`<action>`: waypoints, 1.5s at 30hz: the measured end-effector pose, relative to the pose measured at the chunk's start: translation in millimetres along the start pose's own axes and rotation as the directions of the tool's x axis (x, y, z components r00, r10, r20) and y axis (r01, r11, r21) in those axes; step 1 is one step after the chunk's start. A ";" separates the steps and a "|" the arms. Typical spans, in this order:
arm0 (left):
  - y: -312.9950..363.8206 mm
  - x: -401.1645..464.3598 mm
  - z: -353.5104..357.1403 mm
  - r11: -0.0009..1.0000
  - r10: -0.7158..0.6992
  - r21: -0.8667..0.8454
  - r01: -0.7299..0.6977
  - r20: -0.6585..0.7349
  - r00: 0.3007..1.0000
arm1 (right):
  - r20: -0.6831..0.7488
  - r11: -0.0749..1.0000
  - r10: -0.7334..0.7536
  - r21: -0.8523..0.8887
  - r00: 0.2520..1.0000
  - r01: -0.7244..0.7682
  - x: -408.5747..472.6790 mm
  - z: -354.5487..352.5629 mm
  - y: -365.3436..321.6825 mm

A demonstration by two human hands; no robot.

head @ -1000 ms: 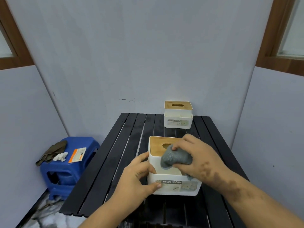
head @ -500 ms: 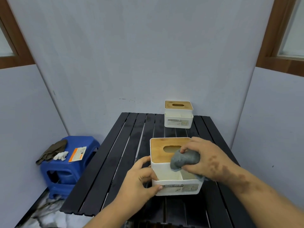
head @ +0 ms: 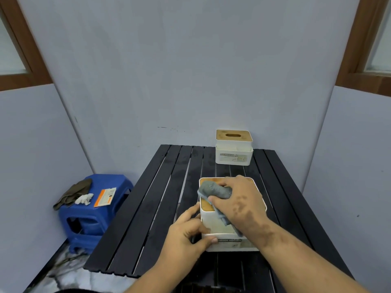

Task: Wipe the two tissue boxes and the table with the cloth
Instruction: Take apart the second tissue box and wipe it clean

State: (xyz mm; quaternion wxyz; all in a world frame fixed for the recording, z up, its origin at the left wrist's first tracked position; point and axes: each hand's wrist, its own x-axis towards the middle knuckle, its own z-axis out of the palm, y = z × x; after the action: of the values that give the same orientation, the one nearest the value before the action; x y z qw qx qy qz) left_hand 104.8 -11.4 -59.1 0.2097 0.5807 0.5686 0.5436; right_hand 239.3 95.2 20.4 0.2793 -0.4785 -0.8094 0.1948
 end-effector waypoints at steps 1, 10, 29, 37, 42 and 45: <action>-0.4 0.1 0.2 1.000 0.007 0.002 -0.007 -0.003 1.000 | 0.028 0.999 -0.036 0.006 0.999 0.036 -1.1 4.2 -4.2; 1.5 -0.5 0.7 0.999 -0.037 -0.012 0.037 0.004 0.999 | 0.065 0.995 0.082 0.051 0.995 -0.085 12.7 -23.2 15.2; 12.7 -0.3 5.0 0.997 -0.055 0.059 0.050 0.089 0.995 | -0.014 0.976 -0.106 -0.191 0.994 0.102 -6.0 -23.5 35.2; 18.0 1.4 4.0 0.994 -0.047 0.106 0.033 0.130 0.990 | 0.044 0.920 -0.202 -0.335 0.978 0.205 24.1 -3.5 9.9; 11.7 3.6 6.8 0.980 -0.049 0.196 0.026 0.114 0.992 | -0.008 0.943 0.060 -0.327 0.998 -0.059 32.1 -32.7 43.5; 9.6 2.4 7.0 0.976 -0.050 0.214 0.027 0.106 0.993 | -0.012 0.955 0.120 -0.272 0.993 -0.118 20.0 -55.0 67.2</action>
State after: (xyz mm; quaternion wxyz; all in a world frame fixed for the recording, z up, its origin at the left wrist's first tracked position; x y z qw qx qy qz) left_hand 114.5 -9.2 -52.1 0.1882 0.6180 0.6220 0.4425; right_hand 311.4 146.8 28.8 0.1968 -0.5598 -0.7988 0.0990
